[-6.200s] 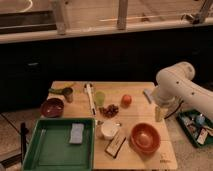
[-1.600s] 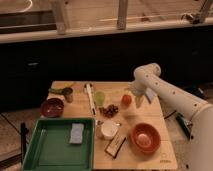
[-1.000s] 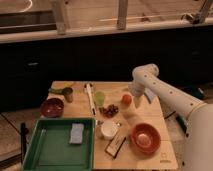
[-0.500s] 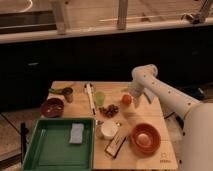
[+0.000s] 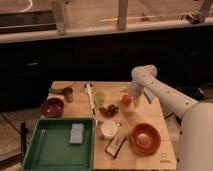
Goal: Place apple in paper cup
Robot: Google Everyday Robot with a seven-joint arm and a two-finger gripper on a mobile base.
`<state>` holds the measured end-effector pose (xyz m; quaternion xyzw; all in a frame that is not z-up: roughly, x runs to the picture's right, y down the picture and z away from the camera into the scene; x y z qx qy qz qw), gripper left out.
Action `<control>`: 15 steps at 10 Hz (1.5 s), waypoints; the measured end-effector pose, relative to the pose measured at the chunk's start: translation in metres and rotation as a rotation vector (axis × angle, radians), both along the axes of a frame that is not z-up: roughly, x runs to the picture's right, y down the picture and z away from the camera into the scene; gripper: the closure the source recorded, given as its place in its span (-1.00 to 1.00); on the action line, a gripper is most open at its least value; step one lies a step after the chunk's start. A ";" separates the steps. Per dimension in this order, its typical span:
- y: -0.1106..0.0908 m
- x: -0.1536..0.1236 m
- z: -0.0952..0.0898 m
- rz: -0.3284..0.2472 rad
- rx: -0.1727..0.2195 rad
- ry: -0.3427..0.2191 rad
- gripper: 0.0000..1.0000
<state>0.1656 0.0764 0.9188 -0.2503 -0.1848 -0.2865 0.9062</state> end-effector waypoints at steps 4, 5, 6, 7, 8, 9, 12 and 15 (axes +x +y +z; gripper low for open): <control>0.003 -0.001 0.004 -0.001 -0.010 -0.019 -0.60; 0.004 -0.001 0.005 0.004 -0.013 -0.023 -0.60; 0.004 -0.001 0.006 0.011 -0.015 -0.026 -0.59; 0.005 -0.002 0.007 0.016 -0.018 -0.028 -0.51; 0.005 -0.002 0.007 0.021 -0.021 -0.029 -0.46; 0.005 -0.002 0.008 0.023 -0.022 -0.030 -0.39; 0.006 -0.004 0.010 0.030 -0.029 -0.032 -0.26; 0.006 -0.007 0.006 0.036 -0.029 -0.022 0.36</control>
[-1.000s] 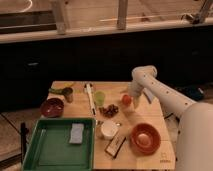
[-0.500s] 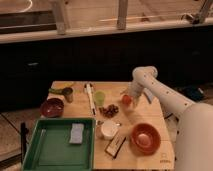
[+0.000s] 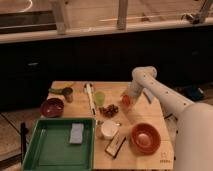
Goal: Place apple in paper cup
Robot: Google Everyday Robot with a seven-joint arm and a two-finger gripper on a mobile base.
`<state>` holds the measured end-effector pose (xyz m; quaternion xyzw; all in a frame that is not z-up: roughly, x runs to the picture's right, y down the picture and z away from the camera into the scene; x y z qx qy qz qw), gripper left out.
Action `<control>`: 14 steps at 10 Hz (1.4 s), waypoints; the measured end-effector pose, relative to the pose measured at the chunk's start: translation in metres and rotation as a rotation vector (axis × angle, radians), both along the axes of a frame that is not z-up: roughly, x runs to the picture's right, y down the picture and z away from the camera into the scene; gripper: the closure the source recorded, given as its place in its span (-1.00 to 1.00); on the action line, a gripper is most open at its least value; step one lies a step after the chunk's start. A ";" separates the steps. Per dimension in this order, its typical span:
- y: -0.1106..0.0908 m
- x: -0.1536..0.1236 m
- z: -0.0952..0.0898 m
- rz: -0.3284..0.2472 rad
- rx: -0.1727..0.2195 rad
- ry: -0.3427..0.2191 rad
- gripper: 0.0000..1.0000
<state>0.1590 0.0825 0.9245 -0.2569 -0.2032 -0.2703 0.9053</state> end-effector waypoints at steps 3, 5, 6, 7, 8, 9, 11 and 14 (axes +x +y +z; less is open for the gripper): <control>-0.003 -0.001 -0.005 0.005 -0.004 0.008 0.71; -0.006 -0.002 -0.013 0.005 -0.003 0.012 0.80; -0.009 -0.003 -0.019 0.003 -0.003 0.015 0.80; -0.009 -0.004 -0.023 0.002 -0.006 0.017 0.80; -0.011 -0.004 -0.026 0.002 -0.006 0.019 0.80; -0.013 -0.005 -0.030 0.002 -0.007 0.020 0.80; -0.014 -0.008 -0.038 -0.008 -0.012 0.018 0.80; -0.023 -0.014 -0.060 -0.032 -0.021 0.014 0.91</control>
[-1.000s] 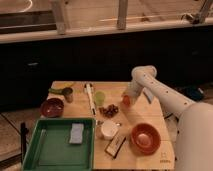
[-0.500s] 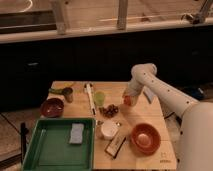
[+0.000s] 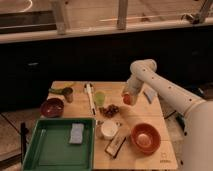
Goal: Place apple in paper cup
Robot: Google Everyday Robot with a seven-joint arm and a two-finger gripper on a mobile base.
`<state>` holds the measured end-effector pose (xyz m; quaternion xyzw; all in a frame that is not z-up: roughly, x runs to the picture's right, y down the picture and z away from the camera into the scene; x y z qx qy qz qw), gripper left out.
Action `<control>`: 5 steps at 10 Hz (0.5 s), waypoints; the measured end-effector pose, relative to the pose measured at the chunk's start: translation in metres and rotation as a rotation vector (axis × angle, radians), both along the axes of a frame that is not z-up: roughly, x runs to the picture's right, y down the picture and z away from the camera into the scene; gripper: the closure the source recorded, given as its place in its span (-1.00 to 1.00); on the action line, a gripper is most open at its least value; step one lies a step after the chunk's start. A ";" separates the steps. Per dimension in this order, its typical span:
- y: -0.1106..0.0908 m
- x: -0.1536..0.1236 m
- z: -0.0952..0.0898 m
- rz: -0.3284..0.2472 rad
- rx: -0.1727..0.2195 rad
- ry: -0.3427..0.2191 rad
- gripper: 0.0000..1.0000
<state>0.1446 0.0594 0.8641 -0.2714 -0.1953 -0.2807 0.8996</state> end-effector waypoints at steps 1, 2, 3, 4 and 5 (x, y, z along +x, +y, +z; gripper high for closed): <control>0.000 -0.002 -0.002 -0.002 -0.002 0.000 0.91; 0.002 -0.005 -0.005 -0.009 -0.007 -0.002 0.91; 0.002 -0.008 -0.009 -0.021 -0.011 -0.008 0.91; 0.003 -0.012 -0.016 -0.034 -0.016 -0.014 0.91; 0.005 -0.018 -0.027 -0.052 -0.023 -0.023 0.91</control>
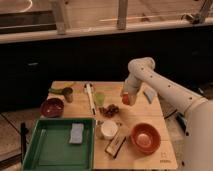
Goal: Place apple in paper cup
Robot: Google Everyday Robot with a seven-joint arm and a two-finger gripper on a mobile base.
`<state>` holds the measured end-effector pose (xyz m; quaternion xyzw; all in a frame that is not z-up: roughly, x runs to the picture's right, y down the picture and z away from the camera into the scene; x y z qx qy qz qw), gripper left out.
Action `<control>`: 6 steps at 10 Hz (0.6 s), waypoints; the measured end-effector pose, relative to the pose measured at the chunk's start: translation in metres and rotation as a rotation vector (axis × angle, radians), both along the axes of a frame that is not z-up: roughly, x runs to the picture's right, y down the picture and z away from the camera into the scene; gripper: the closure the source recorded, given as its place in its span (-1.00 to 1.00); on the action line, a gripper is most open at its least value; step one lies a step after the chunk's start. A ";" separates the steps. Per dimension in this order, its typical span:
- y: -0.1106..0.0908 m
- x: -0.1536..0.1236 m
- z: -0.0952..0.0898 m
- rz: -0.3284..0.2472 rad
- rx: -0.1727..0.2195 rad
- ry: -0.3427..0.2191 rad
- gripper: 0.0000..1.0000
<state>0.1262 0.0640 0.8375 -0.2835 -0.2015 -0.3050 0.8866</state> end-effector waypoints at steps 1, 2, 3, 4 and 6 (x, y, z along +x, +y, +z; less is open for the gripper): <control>0.002 -0.003 -0.005 -0.009 -0.005 -0.005 0.91; 0.004 -0.005 -0.007 -0.016 -0.010 -0.008 0.91; 0.007 -0.011 -0.011 -0.029 -0.017 -0.017 0.91; 0.009 -0.015 -0.015 -0.039 -0.020 -0.025 0.91; 0.017 -0.026 -0.026 -0.069 -0.027 -0.050 0.91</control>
